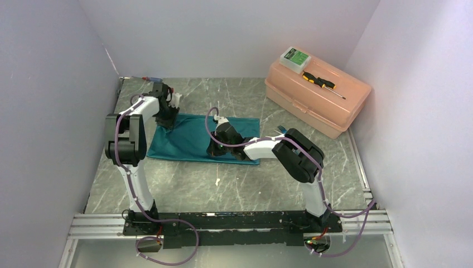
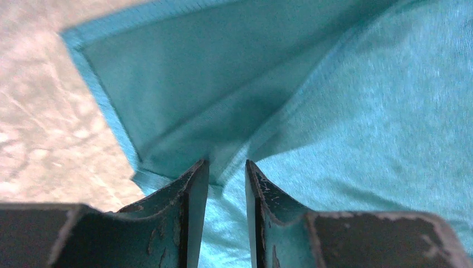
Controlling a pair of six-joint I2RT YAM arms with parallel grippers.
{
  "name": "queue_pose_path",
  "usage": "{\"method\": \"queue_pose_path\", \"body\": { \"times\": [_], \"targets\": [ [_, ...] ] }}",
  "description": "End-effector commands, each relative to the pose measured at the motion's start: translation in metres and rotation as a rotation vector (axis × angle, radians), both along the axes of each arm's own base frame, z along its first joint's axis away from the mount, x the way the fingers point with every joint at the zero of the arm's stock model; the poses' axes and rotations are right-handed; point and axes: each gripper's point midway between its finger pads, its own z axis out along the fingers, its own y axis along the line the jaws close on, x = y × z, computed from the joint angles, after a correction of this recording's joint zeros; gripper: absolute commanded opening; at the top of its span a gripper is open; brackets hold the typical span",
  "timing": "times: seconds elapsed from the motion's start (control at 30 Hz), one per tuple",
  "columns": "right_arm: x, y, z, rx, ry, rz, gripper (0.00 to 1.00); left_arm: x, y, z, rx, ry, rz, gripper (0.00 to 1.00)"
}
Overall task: Fold the napkin into a case and place the utensils inside
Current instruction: Smooth out the rectangle-folded napkin at the center of the board.
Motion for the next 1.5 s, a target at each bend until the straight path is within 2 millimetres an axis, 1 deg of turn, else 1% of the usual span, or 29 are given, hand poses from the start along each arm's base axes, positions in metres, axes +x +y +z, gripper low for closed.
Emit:
{"method": "queue_pose_path", "body": {
  "times": [0.0, 0.07, 0.13, 0.2, 0.23, 0.37, 0.43, 0.5, 0.53, 0.57, 0.6, 0.63, 0.7, 0.77, 0.83, 0.9, 0.97, 1.03, 1.1, 1.17, 1.23, 1.33, 1.47],
  "targets": [
    [-0.023, -0.025, -0.040, -0.119, 0.097, 0.003, 0.00, 0.048, 0.016, 0.026, 0.077, -0.165, 0.074, 0.36],
    [-0.023, -0.024, -0.039, -0.117, 0.096, 0.004, 0.00, 0.061, 0.023, 0.036, 0.108, -0.218, 0.099, 0.37],
    [-0.022, -0.022, -0.037, -0.114, 0.094, 0.007, 0.00, 0.069, 0.026, 0.047, 0.117, -0.256, 0.127, 0.38],
    [-0.022, -0.021, -0.036, -0.111, 0.092, 0.008, 0.00, 0.074, 0.025, 0.060, 0.107, -0.305, 0.137, 0.39],
    [-0.021, -0.021, -0.036, -0.109, 0.092, 0.008, 0.00, 0.076, 0.023, 0.069, 0.092, -0.332, 0.129, 0.39],
    [-0.018, -0.017, -0.032, -0.103, 0.087, 0.012, 0.00, 0.072, 0.020, 0.085, 0.087, -0.357, 0.105, 0.42],
    [-0.017, -0.015, -0.030, -0.096, 0.086, 0.012, 0.00, 0.060, 0.007, 0.089, 0.032, -0.313, 0.044, 0.40],
    [-0.016, -0.013, -0.028, -0.092, 0.084, 0.014, 0.00, 0.037, -0.016, 0.087, -0.063, -0.218, -0.053, 0.37],
    [-0.015, -0.013, -0.027, -0.090, 0.082, 0.014, 0.00, 0.024, -0.023, 0.084, -0.094, -0.171, -0.077, 0.35],
    [-0.015, -0.012, -0.026, -0.087, 0.080, 0.014, 0.00, 0.011, -0.031, 0.079, -0.137, -0.130, -0.102, 0.35],
    [-0.015, -0.012, -0.026, -0.085, 0.080, 0.013, 0.00, -0.005, -0.038, 0.069, -0.179, -0.077, -0.116, 0.35],
    [-0.015, -0.012, -0.025, -0.083, 0.079, 0.013, 0.00, -0.015, -0.044, 0.061, -0.211, -0.041, -0.123, 0.35],
    [-0.015, -0.012, -0.027, -0.079, 0.083, 0.012, 0.00, -0.030, -0.053, 0.045, -0.273, 0.010, -0.113, 0.36],
    [-0.017, -0.012, -0.029, -0.078, 0.089, 0.012, 0.00, -0.034, -0.060, 0.032, -0.316, 0.030, -0.100, 0.36],
    [-0.017, -0.012, -0.031, -0.077, 0.094, 0.011, 0.00, -0.030, -0.064, 0.020, -0.343, 0.042, -0.081, 0.36],
    [-0.018, -0.012, -0.030, -0.078, 0.094, 0.011, 0.00, -0.021, -0.062, 0.011, -0.332, 0.037, -0.060, 0.36],
    [-0.018, -0.012, -0.029, -0.079, 0.092, 0.010, 0.00, -0.010, -0.053, 0.003, -0.278, 0.026, -0.038, 0.36],
    [-0.017, -0.013, -0.028, -0.079, 0.089, 0.006, 0.00, -0.001, -0.036, -0.006, -0.186, 0.025, 0.000, 0.36],
    [-0.017, -0.013, -0.028, -0.078, 0.089, 0.005, 0.00, 0.008, -0.024, -0.009, -0.119, 0.016, 0.025, 0.36],
    [-0.018, -0.014, -0.028, -0.075, 0.091, 0.004, 0.00, 0.017, -0.011, -0.009, -0.056, -0.011, 0.050, 0.36],
    [-0.018, -0.013, -0.027, -0.071, 0.091, 0.004, 0.00, 0.028, 0.001, -0.005, 0.007, -0.061, 0.074, 0.36],
    [-0.020, -0.014, -0.029, -0.072, 0.097, 0.003, 0.00, 0.044, 0.015, 0.004, 0.082, -0.124, 0.092, 0.36],
    [-0.020, -0.015, -0.029, -0.070, 0.098, 0.001, 0.00, 0.062, 0.030, 0.010, 0.173, -0.163, 0.112, 0.37]
  ]
}}
